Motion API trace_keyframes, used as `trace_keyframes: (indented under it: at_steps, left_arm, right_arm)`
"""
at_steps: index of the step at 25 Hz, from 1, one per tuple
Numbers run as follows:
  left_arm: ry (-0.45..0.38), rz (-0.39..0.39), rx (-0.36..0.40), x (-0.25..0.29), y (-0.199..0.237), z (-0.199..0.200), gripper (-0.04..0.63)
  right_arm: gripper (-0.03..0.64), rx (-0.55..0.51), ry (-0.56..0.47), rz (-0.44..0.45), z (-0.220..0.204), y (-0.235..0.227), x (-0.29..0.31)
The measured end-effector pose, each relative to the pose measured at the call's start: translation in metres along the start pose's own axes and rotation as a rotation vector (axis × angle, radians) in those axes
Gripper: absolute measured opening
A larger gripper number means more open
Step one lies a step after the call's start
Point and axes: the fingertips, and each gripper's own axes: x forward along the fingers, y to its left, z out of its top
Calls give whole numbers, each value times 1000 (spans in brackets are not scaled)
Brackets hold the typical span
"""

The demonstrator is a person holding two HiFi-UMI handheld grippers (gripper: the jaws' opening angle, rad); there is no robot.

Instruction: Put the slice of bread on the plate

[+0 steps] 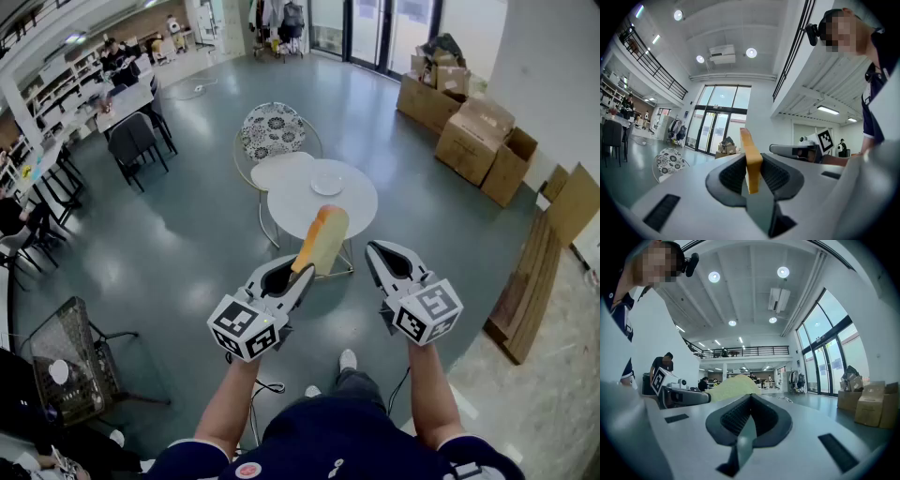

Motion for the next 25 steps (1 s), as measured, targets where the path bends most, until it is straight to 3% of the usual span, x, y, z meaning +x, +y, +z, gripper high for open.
trace_keyframes:
  at_steps: [25]
  left_arm:
    - [-2, 8, -8, 18, 13, -3, 95]
  right_arm:
    - [8, 0, 10, 33, -5, -16, 15]
